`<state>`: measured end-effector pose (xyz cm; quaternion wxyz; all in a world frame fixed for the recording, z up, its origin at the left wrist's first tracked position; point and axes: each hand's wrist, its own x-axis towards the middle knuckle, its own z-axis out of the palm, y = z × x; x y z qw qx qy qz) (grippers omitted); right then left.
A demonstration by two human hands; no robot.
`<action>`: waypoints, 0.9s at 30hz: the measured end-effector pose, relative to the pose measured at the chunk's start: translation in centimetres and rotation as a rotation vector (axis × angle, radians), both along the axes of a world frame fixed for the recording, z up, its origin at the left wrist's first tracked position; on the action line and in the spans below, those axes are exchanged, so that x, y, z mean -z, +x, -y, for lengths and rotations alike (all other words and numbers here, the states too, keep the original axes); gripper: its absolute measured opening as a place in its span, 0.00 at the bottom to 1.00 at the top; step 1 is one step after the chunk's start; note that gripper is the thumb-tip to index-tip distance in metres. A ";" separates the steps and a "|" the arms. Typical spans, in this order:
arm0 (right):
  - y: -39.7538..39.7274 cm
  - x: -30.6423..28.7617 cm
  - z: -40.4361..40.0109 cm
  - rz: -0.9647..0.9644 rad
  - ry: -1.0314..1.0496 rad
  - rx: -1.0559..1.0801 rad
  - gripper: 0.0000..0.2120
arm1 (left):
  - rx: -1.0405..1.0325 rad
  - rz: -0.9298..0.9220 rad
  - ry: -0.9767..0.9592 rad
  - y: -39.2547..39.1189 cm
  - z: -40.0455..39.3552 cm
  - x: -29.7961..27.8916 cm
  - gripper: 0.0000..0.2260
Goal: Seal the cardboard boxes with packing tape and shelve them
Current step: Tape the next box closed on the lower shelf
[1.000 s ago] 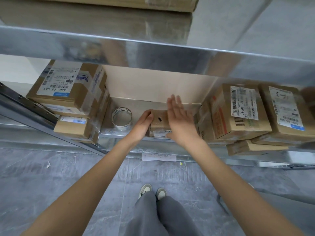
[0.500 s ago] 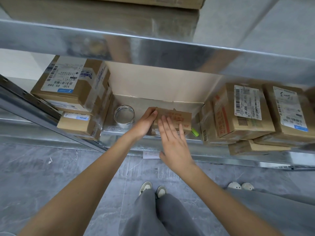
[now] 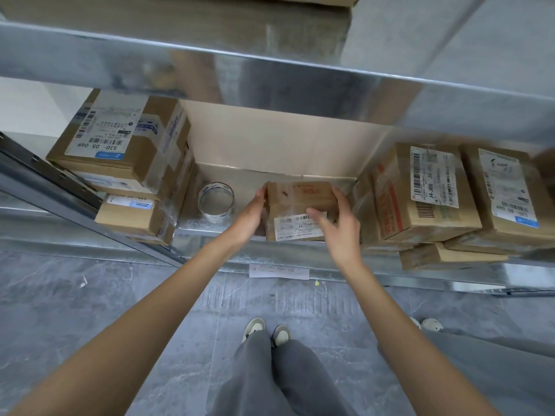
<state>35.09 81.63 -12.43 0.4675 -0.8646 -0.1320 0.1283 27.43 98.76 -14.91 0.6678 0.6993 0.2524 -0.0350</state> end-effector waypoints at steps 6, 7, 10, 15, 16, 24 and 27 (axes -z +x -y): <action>1.1 3.1 -3.6 -0.114 -0.128 0.011 0.23 | 0.092 -0.065 0.330 -1.9 -2.7 4.7 0.35; 1.0 3.7 -4.1 -0.109 -0.142 0.014 0.24 | 0.088 -0.076 0.410 -1.9 -2.8 5.3 0.37; 0.6 4.3 -5.3 0.093 -0.311 0.005 0.27 | 0.007 -0.022 0.464 -1.6 -2.3 4.4 0.32; -0.2 3.7 -6.3 0.513 -0.623 -0.588 0.30 | -0.029 0.058 0.436 -1.2 -1.8 3.7 0.27; -0.4 4.0 -6.4 0.508 -0.643 -0.640 0.32 | -0.043 0.058 0.446 -1.2 -1.8 3.8 0.26; -6.0 4.7 -1.4 0.595 -0.567 -0.724 0.27 | -0.058 -0.017 0.496 -0.9 -1.8 4.2 0.29; -8.0 5.6 0.0 0.622 -0.592 -0.719 0.28 | -0.055 -0.031 0.500 -1.0 -1.7 4.4 0.29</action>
